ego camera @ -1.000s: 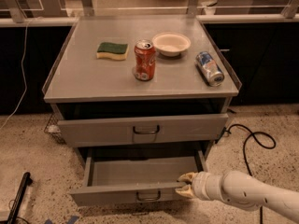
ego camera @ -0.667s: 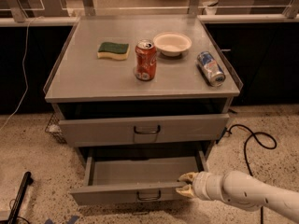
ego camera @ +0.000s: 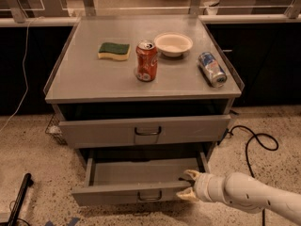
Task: Open middle drawer
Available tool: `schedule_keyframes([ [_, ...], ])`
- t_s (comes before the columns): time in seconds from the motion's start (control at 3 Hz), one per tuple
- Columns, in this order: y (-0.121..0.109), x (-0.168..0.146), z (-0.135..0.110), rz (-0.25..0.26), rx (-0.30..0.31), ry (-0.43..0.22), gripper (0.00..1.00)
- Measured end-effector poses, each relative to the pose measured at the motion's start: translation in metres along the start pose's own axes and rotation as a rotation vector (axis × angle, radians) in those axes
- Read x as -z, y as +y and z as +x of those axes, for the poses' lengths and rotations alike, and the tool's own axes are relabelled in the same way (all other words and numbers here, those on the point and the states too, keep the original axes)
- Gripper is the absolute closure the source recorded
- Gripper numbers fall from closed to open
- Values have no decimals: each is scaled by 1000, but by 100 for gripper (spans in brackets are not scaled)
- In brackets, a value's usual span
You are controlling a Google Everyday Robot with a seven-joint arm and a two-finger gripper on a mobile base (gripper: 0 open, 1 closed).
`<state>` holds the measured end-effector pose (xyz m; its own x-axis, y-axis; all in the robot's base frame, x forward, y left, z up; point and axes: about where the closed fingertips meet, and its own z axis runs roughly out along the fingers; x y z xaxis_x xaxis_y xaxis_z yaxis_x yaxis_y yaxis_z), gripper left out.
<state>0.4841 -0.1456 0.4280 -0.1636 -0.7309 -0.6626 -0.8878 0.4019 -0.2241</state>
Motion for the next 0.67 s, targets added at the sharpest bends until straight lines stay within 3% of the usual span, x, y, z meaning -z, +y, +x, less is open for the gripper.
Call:
schedule_keyframes([
  [0.33,0,0,0,0,0,0,0],
  [0.67,0,0,0,0,0,0,0],
])
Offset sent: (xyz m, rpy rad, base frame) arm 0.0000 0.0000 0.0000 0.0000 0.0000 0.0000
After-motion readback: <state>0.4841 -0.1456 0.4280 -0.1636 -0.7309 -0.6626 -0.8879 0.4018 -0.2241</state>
